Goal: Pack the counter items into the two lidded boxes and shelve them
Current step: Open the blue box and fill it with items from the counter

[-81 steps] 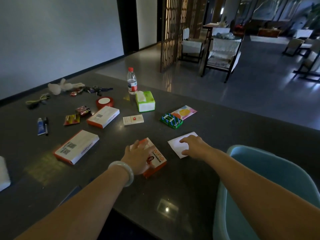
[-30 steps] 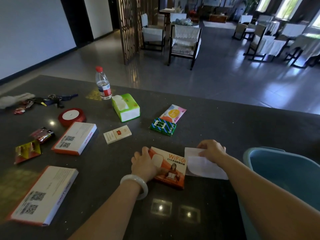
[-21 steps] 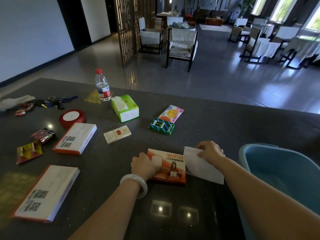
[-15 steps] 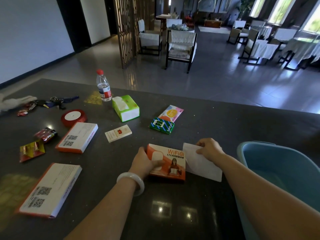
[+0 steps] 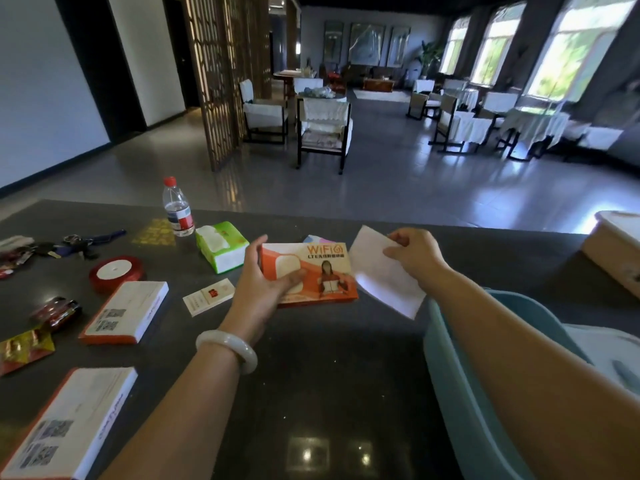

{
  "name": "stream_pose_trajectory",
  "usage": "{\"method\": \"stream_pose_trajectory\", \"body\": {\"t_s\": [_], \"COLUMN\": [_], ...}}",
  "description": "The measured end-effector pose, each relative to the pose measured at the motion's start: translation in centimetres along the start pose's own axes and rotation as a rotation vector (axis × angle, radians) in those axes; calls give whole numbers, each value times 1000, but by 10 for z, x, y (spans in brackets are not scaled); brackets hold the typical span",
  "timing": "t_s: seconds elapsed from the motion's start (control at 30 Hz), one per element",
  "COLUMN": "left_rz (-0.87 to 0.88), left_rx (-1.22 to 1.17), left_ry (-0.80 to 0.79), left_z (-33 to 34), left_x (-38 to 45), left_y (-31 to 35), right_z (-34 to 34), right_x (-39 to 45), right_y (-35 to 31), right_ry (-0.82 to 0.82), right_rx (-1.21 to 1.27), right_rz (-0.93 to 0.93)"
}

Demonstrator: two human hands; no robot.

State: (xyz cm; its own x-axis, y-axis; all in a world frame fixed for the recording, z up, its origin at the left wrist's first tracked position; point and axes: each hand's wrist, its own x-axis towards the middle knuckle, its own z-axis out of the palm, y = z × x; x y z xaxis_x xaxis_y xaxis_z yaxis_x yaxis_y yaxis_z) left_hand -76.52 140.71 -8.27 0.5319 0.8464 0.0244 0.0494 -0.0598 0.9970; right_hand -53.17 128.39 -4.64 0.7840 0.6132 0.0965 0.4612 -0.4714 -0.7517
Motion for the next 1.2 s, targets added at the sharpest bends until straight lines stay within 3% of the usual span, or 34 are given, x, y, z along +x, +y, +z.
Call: {"method": "stream_pose_trajectory", "body": {"t_s": [0.3, 0.53, 0.9, 1.2], "left_rz": [-20, -139, -114, -188], "left_rx": [-154, -214, -149, -111], "left_ry": [-200, -293, -118, 20], "left_z": [74, 167, 231, 211], "left_x": [-18, -47, -79, -87], "left_y": [21, 4, -22, -36], "right_z": [-118, -174, -133, -94], "right_x": [-18, -42, -40, -24], "right_y": [37, 115, 178, 198], "right_ry": [90, -44, -523, -663], "right_rx": [-32, -216, -343, -353], "right_rz": [55, 158, 1, -36]}}
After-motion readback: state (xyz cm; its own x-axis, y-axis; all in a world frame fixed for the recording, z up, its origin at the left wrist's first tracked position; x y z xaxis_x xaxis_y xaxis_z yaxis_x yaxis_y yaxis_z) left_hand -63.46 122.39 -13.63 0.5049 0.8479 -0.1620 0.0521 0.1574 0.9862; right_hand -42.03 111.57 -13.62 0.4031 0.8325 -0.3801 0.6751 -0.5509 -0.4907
